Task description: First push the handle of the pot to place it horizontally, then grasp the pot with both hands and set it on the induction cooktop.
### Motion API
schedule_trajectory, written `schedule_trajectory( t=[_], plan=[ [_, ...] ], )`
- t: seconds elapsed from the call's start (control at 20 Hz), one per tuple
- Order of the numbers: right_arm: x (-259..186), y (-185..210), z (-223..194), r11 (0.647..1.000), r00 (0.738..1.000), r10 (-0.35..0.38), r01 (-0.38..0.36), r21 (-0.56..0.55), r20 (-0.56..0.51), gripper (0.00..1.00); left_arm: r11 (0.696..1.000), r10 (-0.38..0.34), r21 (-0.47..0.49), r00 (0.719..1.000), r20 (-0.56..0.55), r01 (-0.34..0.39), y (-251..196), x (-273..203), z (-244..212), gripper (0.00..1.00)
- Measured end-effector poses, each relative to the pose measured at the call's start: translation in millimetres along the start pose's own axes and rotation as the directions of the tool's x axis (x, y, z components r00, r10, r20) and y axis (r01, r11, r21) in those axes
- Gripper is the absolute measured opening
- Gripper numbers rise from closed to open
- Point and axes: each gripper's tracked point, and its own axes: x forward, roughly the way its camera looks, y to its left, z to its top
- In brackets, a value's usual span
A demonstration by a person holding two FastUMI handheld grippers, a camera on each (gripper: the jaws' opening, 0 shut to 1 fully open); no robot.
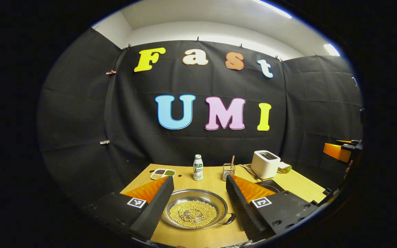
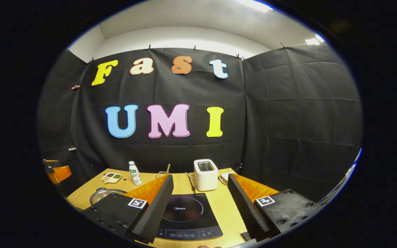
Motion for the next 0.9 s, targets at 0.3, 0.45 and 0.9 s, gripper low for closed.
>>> schedule_trajectory(
  t=[0.3, 0.45, 0.9],
  plan=[
    [-7, 22, 15, 0.998, 0.998, 0.054, -0.054, -0.015, 0.018, 0.98, 0.999, -0.036, 0.027, 0.999, -0.015, 0.036, 8, -13, -1, 0.95],
    [-1, 24, 17, 0.997, 0.997, 0.074, -0.073, -0.024, 0.020, 0.98, 0.999, -0.049, 0.007, 0.997, -0.058, 0.050, 7, -13, -9, 0.89],
    [45, 16, 11, 0.993, 0.994, 0.106, -0.104, -0.055, 0.031, 0.98, 0.991, -0.120, -0.091, 0.957, -0.263, 0.099, -19, 14, -65, 0.41]
  ],
)
